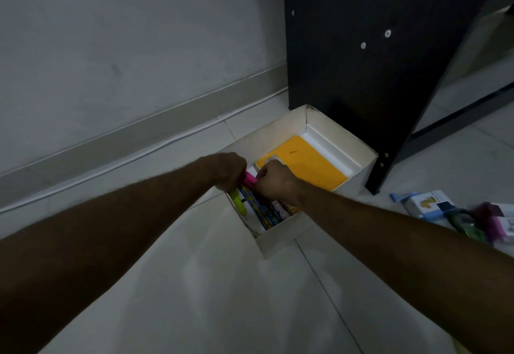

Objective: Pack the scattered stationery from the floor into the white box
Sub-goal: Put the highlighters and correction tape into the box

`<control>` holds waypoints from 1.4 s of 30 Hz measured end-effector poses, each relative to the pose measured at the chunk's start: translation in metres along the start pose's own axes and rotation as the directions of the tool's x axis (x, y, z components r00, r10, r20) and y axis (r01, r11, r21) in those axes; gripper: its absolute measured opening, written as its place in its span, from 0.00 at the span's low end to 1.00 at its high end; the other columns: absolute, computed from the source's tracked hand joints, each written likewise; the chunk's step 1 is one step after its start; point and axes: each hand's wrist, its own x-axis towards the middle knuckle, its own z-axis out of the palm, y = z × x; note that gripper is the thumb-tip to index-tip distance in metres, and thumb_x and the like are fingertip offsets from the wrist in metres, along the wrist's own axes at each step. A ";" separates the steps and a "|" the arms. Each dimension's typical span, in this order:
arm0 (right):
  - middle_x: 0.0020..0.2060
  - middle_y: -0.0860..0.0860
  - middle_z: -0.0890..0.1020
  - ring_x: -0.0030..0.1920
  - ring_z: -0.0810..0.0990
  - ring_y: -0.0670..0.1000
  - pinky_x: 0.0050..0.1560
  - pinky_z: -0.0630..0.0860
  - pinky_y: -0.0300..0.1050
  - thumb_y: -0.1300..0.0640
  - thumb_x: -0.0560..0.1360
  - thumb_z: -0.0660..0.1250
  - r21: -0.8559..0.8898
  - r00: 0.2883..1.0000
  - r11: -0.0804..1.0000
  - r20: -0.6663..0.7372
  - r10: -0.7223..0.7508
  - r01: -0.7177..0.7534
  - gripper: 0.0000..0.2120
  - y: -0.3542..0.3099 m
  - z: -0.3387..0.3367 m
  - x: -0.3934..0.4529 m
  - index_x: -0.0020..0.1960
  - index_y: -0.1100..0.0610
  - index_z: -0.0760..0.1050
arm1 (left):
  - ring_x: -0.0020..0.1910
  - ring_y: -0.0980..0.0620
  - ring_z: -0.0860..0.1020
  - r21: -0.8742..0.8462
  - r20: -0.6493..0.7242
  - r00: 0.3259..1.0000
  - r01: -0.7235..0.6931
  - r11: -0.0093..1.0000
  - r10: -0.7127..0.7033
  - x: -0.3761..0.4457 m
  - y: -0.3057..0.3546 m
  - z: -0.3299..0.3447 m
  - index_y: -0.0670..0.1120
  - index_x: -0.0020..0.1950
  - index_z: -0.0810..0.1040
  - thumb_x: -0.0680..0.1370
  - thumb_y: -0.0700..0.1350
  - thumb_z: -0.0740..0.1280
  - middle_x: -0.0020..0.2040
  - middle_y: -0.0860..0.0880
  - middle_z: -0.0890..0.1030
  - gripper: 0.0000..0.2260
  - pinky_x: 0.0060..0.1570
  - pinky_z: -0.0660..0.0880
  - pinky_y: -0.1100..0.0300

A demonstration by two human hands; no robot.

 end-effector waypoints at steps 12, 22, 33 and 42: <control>0.40 0.58 0.82 0.45 0.83 0.57 0.40 0.77 0.46 0.54 0.70 0.73 -0.032 0.995 0.999 0.099 -0.013 0.016 0.11 -0.022 0.024 -0.004 0.36 0.60 0.75 | 0.38 0.51 0.78 -0.078 -0.018 1.000 0.001 0.997 -0.002 -0.011 -0.017 -0.009 0.44 0.46 0.84 0.75 0.49 0.71 0.38 0.48 0.82 0.09 0.40 0.74 0.60; 0.47 0.59 0.82 0.46 0.80 0.56 0.45 0.74 0.45 0.54 0.76 0.67 -0.130 0.991 0.990 0.131 -0.037 0.055 0.07 -0.022 0.023 -0.009 0.43 0.57 0.73 | 0.48 0.50 0.82 -0.092 0.030 0.999 0.023 0.995 -0.020 -0.007 -0.017 0.000 0.46 0.57 0.83 0.76 0.48 0.68 0.50 0.47 0.84 0.12 0.50 0.79 0.55; 0.47 0.58 0.79 0.52 0.80 0.57 0.46 0.74 0.45 0.57 0.74 0.69 -0.232 0.994 0.971 0.098 -0.038 0.060 0.11 -0.013 0.022 -0.007 0.53 0.62 0.76 | 0.42 0.48 0.77 0.069 0.106 0.991 0.073 0.995 -0.081 0.004 0.005 -0.004 0.39 0.52 0.82 0.78 0.48 0.66 0.43 0.45 0.79 0.13 0.44 0.74 0.57; 0.40 0.58 0.79 0.42 0.80 0.56 0.29 0.72 0.39 0.56 0.71 0.71 -0.128 1.000 0.992 0.021 -0.002 0.005 0.11 0.005 -0.006 0.003 0.46 0.63 0.73 | 0.50 0.48 0.81 -0.083 0.026 0.997 -0.076 0.994 0.078 0.010 0.001 0.001 0.44 0.59 0.80 0.72 0.45 0.75 0.50 0.46 0.84 0.17 0.47 0.70 0.62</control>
